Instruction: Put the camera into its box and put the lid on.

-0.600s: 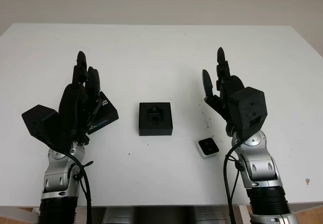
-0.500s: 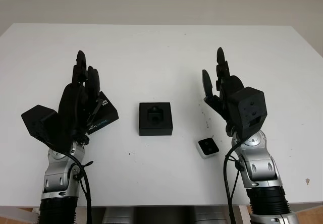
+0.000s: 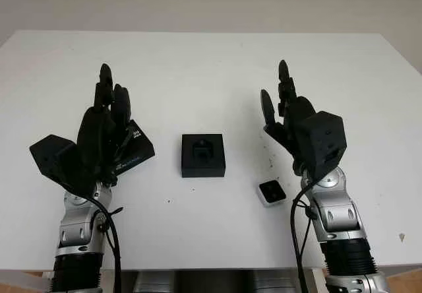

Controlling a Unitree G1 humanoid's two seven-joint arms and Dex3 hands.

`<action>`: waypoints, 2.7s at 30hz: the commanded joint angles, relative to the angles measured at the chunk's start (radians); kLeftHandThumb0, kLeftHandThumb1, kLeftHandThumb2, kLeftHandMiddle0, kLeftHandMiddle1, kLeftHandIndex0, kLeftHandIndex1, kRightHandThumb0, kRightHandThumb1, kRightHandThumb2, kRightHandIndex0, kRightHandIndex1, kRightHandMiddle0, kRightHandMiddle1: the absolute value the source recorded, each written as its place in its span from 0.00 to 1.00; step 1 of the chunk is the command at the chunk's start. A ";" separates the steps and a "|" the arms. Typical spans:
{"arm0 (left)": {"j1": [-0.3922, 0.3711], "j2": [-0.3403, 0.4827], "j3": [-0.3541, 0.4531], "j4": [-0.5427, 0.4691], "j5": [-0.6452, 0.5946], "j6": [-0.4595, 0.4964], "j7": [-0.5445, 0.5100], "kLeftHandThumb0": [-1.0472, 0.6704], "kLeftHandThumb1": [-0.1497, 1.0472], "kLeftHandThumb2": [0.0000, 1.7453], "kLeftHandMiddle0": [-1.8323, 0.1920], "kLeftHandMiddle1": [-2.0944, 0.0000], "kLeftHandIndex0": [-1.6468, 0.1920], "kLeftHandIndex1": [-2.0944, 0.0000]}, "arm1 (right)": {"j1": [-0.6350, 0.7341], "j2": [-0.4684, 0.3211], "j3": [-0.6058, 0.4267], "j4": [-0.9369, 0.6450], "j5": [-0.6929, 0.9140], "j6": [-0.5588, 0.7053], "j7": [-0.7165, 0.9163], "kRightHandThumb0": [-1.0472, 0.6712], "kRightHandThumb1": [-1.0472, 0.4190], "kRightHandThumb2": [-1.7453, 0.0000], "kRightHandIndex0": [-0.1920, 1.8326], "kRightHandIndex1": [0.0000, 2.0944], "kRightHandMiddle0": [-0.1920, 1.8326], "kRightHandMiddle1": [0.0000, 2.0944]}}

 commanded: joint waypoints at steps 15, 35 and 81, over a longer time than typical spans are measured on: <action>0.000 0.013 0.001 -0.026 0.001 0.012 -0.011 0.17 1.00 0.33 1.00 1.00 1.00 1.00 | 0.057 -0.443 -0.077 -0.315 0.048 -0.007 0.406 0.22 0.16 0.98 0.22 0.10 0.20 0.12; -0.012 0.022 0.006 -0.022 -0.003 0.025 -0.020 0.17 1.00 0.32 1.00 1.00 1.00 1.00 | 0.175 -0.674 -0.019 -0.484 -0.194 -0.098 0.602 0.25 0.16 0.97 0.28 0.07 0.30 0.05; -0.006 0.032 0.014 -0.026 -0.029 0.039 -0.036 0.17 1.00 0.29 1.00 1.00 1.00 1.00 | 0.259 -0.623 0.057 -0.389 -0.408 -0.297 0.457 0.34 0.13 0.97 0.07 0.65 0.10 0.59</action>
